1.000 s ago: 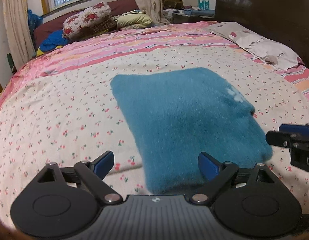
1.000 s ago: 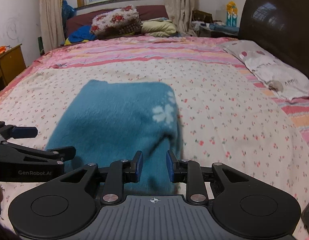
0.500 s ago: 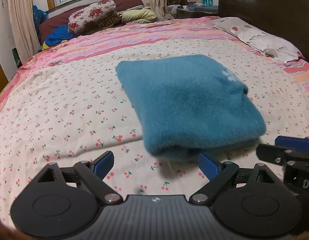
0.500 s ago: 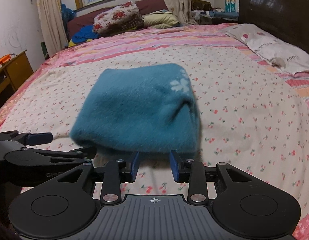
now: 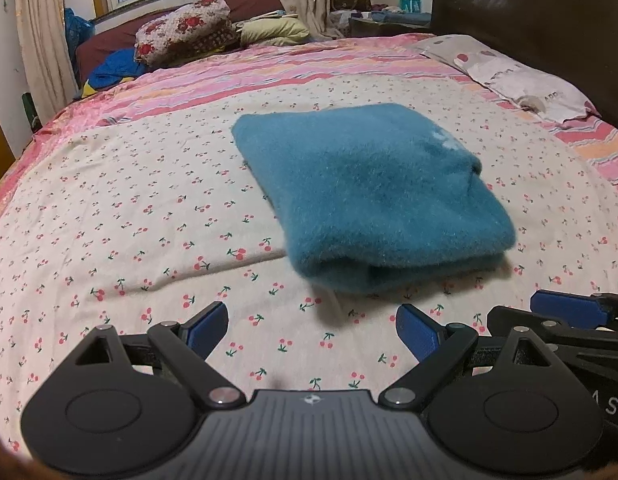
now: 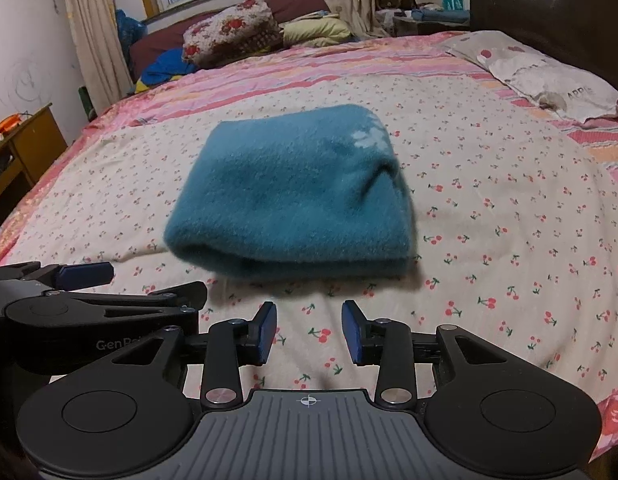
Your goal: Fold small clothes
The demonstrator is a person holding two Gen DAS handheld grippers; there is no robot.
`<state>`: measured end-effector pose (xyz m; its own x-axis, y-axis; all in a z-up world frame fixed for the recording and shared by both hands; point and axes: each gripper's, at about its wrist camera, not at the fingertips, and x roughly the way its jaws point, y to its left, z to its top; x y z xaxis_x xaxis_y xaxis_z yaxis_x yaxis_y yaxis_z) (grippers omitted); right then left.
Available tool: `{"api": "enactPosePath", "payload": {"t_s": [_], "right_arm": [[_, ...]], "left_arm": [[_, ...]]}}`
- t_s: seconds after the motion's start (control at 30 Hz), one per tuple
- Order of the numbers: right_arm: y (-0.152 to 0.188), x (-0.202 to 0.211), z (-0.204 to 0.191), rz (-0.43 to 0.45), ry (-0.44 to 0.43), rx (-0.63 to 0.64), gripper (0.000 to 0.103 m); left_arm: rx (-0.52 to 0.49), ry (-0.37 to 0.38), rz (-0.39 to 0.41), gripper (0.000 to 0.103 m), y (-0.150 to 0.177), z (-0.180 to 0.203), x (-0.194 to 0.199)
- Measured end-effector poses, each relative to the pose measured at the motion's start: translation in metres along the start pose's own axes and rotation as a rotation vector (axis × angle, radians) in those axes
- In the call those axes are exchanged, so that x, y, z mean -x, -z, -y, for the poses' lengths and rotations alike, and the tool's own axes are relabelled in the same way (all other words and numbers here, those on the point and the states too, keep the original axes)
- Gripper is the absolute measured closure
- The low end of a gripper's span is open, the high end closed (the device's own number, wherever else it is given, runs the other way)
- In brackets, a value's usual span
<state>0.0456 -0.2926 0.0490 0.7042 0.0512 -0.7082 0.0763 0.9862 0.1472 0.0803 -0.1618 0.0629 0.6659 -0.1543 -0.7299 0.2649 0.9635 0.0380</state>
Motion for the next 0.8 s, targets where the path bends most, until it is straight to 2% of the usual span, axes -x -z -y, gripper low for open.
{"api": "enactPosePath", "payload": {"t_s": [0.8], "right_arm": [[0.0087, 0.0034, -0.0069, -0.017, 0.022, 0.001, 0.067]], "left_arm": [[0.006, -0.010, -0.013, 0.009, 0.0095, -0.0014, 0.0046]]}}
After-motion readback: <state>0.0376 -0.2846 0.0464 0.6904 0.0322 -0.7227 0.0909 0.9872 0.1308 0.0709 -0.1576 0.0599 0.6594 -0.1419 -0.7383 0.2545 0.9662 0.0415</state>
